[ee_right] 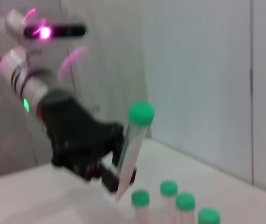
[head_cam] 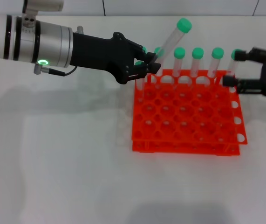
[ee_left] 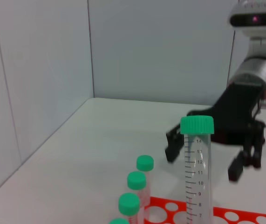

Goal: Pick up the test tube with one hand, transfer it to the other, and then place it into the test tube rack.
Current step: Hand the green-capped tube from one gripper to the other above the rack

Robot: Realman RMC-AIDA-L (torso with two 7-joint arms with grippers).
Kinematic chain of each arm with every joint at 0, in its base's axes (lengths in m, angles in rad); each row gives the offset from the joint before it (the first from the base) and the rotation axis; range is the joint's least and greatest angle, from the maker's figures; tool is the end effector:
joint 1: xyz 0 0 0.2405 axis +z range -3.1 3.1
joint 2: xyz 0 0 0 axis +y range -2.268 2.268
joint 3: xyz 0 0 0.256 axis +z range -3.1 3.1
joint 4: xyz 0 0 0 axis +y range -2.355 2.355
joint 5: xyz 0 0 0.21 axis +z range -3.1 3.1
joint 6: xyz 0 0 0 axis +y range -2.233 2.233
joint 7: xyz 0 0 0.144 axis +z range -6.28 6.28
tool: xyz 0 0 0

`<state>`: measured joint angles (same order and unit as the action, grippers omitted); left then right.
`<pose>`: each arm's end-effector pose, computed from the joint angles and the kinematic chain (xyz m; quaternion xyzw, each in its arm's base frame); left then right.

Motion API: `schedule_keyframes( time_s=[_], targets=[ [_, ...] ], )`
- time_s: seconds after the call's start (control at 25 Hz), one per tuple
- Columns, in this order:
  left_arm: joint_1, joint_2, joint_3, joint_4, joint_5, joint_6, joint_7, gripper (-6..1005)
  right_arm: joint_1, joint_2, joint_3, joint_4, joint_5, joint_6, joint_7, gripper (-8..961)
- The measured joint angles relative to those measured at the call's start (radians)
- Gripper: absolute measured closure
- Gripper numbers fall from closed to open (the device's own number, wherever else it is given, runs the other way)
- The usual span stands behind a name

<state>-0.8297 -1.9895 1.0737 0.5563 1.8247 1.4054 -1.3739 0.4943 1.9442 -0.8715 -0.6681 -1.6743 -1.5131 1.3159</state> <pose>-0.1622 0.3956 -0.0218 -0.9810 -0.0546 -0.1746 0.0653 0.2597 0.3519 0.0534 -0.9302 0.1483 0.2734 0.1950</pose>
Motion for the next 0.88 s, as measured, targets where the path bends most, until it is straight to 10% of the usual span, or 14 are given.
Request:
schedule_keyframes(
  time_s=[0.4, 0.88],
  targets=[
    [-0.011, -0.007, 0.009, -0.003, 0.001, 0.015, -0.054, 763, 0.013, -0.003, 0.052, 0.065, 0.134, -0.1, 0.095, 68],
    [-0.019, -0.02, 0.009, -0.001, 0.002, 0.012, -0.067, 754, 0.059, 0.069, 0.047, 0.261, 0.261, -0.113, -0.133, 67]
  ],
)
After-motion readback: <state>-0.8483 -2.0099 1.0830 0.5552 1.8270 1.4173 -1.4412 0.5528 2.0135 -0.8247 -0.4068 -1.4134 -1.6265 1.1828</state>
